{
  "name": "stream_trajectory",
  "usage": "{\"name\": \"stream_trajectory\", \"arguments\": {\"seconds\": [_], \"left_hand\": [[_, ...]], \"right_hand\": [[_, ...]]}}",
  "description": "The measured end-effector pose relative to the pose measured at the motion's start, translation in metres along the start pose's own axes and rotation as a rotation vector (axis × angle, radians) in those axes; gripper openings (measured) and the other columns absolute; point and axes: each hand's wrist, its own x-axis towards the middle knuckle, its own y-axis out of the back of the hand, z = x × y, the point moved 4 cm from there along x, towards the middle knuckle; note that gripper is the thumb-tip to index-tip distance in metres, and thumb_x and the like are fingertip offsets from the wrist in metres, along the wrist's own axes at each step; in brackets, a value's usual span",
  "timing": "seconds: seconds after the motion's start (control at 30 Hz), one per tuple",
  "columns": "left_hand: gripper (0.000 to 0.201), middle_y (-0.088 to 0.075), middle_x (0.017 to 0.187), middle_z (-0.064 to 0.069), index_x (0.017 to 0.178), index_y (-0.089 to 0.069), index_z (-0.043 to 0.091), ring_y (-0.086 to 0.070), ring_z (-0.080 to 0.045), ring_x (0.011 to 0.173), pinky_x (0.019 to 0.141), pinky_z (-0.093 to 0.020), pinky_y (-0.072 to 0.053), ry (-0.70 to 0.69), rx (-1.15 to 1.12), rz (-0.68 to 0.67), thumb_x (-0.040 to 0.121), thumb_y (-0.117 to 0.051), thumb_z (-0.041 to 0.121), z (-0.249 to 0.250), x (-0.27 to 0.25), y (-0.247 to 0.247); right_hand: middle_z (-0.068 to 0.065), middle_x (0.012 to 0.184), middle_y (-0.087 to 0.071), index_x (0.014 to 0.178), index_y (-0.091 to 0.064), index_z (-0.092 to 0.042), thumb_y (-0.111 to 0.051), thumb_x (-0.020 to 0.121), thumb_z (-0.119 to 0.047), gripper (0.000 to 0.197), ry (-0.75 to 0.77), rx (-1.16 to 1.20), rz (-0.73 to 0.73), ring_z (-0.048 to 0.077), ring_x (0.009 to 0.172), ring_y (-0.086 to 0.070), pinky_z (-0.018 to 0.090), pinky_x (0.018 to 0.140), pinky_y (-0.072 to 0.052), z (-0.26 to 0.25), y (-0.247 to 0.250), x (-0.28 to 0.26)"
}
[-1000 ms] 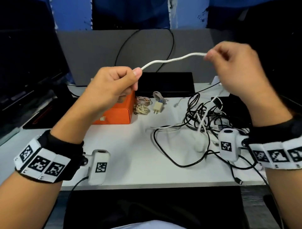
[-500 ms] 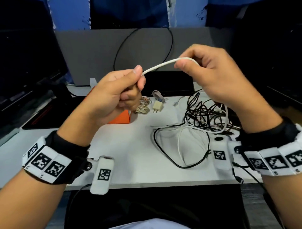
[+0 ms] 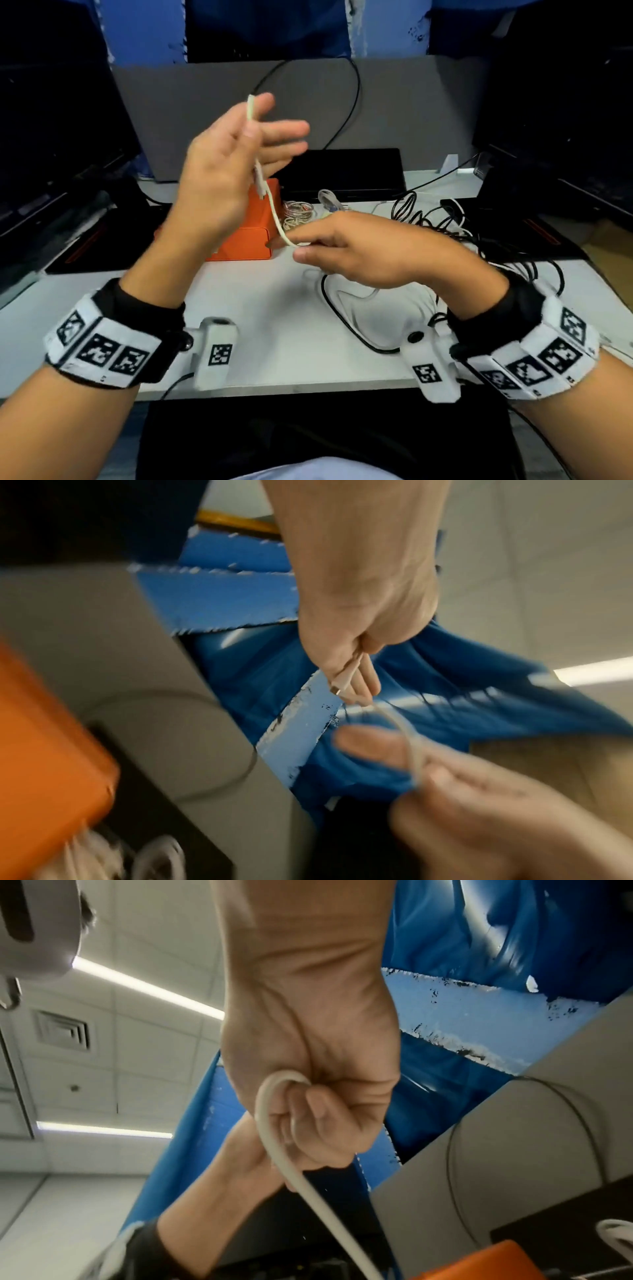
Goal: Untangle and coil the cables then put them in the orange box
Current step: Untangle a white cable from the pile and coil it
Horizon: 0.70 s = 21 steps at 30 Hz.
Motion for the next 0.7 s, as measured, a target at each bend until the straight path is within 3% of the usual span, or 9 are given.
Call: {"name": "stream_trajectory", "arguments": {"seconds": [0.1, 0.17, 0.23, 0.3, 0.37, 0.47, 0.57, 0.63, 0.7], "left_hand": [[0.041, -0.076, 0.102, 0.002, 0.149, -0.048, 0.013, -0.074, -0.011, 0.084, 0.08, -0.034, -0.058, -0.122, 0.529, -0.252, 0.11, -0.04, 0.022, -0.001, -0.01, -0.01], [0.036, -0.074, 0.081, -0.004, 0.141, -0.058, 0.019, -0.064, -0.015, 0.057, 0.064, -0.033, -0.052, -0.001, 0.41, -0.388, 0.109, -0.042, 0.026, 0.0, -0.013, -0.014], [0.032, -0.072, 0.077, -0.008, 0.127, -0.066, 0.026, -0.047, -0.019, 0.047, 0.055, -0.033, -0.045, 0.068, 0.16, -0.489, 0.109, -0.04, 0.024, 0.01, -0.015, -0.02], [0.04, -0.069, 0.069, -0.001, 0.103, -0.073, 0.039, -0.04, -0.016, 0.045, 0.052, -0.031, -0.041, 0.109, 0.099, -0.579, 0.11, -0.039, 0.02, 0.015, -0.017, -0.026], [0.04, -0.058, 0.058, 0.003, 0.096, -0.076, 0.034, -0.037, -0.015, 0.044, 0.052, -0.024, -0.041, 0.188, 0.049, -0.597, 0.108, -0.04, 0.02, 0.013, -0.016, -0.028], [0.029, -0.042, 0.052, -0.003, 0.097, -0.066, 0.006, -0.044, -0.026, 0.045, 0.062, -0.032, -0.051, 0.323, -0.202, -0.532, 0.108, -0.042, 0.019, 0.005, -0.014, -0.026], [0.029, -0.044, 0.053, -0.003, 0.085, -0.051, 0.009, -0.061, -0.031, 0.058, 0.08, -0.044, -0.054, 0.426, -0.495, -0.541, 0.105, -0.034, 0.019, 0.004, -0.018, -0.033], [0.031, -0.057, 0.06, -0.007, 0.082, -0.047, 0.012, -0.069, -0.035, 0.071, 0.083, -0.044, -0.055, 0.448, -0.649, -0.543, 0.106, -0.031, 0.022, 0.005, -0.02, -0.036], [0.034, -0.071, 0.076, -0.012, 0.085, -0.056, 0.01, -0.074, -0.033, 0.081, 0.082, -0.04, -0.058, 0.452, -0.813, -0.5, 0.106, -0.032, 0.023, 0.007, -0.02, -0.037]], "right_hand": [[-0.02, 0.052, -0.05, 0.102, -0.071, -0.002, -0.054, 0.107, -0.018, 0.024, -0.024, 0.131, 0.088, -0.001, 0.049, -0.047, 0.01, 0.052, -0.034, -0.005, 0.028, -0.016], [-0.022, 0.052, -0.052, 0.092, -0.072, -0.008, -0.057, 0.105, -0.022, 0.024, -0.033, 0.104, 0.228, -0.002, 0.049, -0.048, 0.008, 0.051, -0.034, -0.002, 0.052, -0.027], [-0.017, 0.057, -0.057, 0.089, -0.074, -0.016, -0.06, 0.102, -0.032, 0.025, -0.051, 0.047, 0.348, 0.003, 0.05, -0.048, 0.016, 0.051, -0.037, 0.004, 0.066, -0.033], [-0.004, 0.074, -0.071, 0.091, -0.075, -0.021, -0.062, 0.1, -0.039, 0.024, -0.059, 0.032, 0.413, 0.021, 0.064, -0.062, 0.039, 0.062, -0.051, 0.009, 0.069, -0.033], [0.005, 0.082, -0.074, 0.093, -0.075, -0.024, -0.062, 0.1, -0.042, 0.023, -0.055, 0.028, 0.456, 0.03, 0.078, -0.067, 0.046, 0.071, -0.054, 0.013, 0.066, -0.029], [-0.003, 0.065, -0.059, 0.093, -0.069, -0.024, -0.06, 0.101, -0.044, 0.023, -0.055, -0.037, 0.566, 0.01, 0.06, -0.049, 0.031, 0.058, -0.04, 0.017, 0.064, -0.024], [-0.006, 0.059, -0.05, 0.089, -0.066, -0.021, -0.058, 0.101, -0.046, 0.029, -0.065, -0.104, 0.654, 0.008, 0.056, -0.044, 0.021, 0.054, -0.03, 0.019, 0.069, -0.025], [-0.003, 0.062, -0.053, 0.088, -0.067, -0.021, -0.057, 0.102, -0.046, 0.031, -0.07, -0.11, 0.685, 0.011, 0.058, -0.046, 0.023, 0.054, -0.031, 0.021, 0.074, -0.029], [0.003, 0.067, -0.058, 0.088, -0.068, -0.02, -0.056, 0.103, -0.045, 0.031, -0.065, -0.085, 0.691, 0.017, 0.062, -0.049, 0.03, 0.057, -0.035, 0.023, 0.076, -0.03]]}}
